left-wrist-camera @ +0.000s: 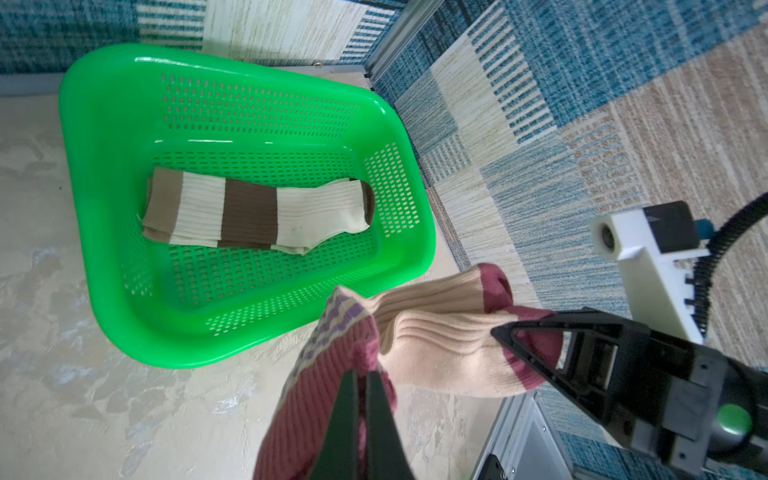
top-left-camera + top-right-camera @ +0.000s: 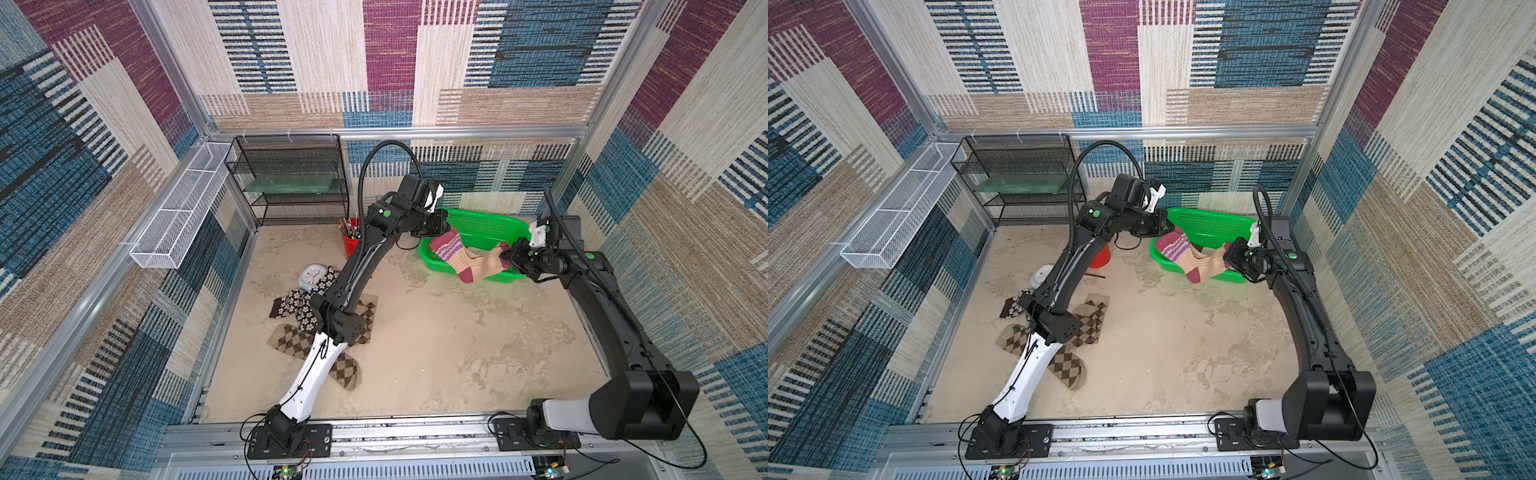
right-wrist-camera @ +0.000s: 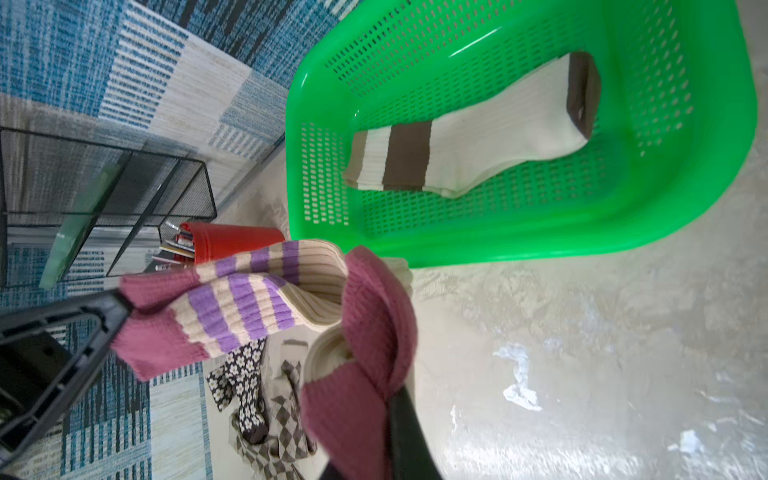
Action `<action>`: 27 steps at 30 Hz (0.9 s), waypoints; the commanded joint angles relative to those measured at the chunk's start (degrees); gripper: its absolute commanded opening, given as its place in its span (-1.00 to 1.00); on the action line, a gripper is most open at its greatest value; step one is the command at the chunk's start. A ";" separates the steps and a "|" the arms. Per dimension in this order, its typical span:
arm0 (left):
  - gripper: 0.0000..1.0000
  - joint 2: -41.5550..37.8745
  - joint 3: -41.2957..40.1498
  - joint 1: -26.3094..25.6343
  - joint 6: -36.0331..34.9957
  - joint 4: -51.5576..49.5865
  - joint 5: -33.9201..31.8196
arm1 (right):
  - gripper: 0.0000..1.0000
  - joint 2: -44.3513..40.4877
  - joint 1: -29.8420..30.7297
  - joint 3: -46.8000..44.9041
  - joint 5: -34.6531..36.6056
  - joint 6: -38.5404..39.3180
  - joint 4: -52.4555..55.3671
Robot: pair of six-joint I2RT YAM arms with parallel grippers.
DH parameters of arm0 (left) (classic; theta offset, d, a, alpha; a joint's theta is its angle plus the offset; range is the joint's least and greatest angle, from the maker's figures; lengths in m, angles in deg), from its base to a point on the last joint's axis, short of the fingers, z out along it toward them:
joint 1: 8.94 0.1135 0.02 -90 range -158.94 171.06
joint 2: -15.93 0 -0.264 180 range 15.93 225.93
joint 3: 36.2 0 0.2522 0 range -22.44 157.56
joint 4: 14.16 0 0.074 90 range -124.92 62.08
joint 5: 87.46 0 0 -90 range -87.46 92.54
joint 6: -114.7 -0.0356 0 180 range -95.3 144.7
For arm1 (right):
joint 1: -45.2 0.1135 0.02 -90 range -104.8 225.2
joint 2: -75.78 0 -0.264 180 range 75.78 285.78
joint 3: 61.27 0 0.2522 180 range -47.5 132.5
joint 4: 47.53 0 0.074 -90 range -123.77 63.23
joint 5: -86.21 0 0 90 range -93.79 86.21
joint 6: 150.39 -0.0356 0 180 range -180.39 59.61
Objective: Place the socks together as a pair
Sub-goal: Place a pair of socks in the bin.
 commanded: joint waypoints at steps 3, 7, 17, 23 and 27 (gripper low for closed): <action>-1.00 4.44 3.09 1.40 6.93 7.50 -2.69 | -1.00 7.84 -1.06 5.08 -0.70 2.79 -2.86; -1.00 8.63 5.14 2.54 11.14 15.07 -3.61 | -1.00 13.08 -2.45 8.22 -1.24 3.42 -4.79; -1.00 10.19 1.50 3.56 15.78 27.54 -4.98 | -0.99 21.88 -4.18 19.85 -3.81 4.57 -4.43; -1.00 12.42 -1.11 3.73 17.27 30.13 -4.43 | -0.99 26.97 -4.58 21.81 -4.80 5.30 -3.79; -1.00 14.78 -0.44 3.69 18.16 30.17 -4.10 | -0.99 28.74 -4.68 20.68 -4.27 5.92 -3.76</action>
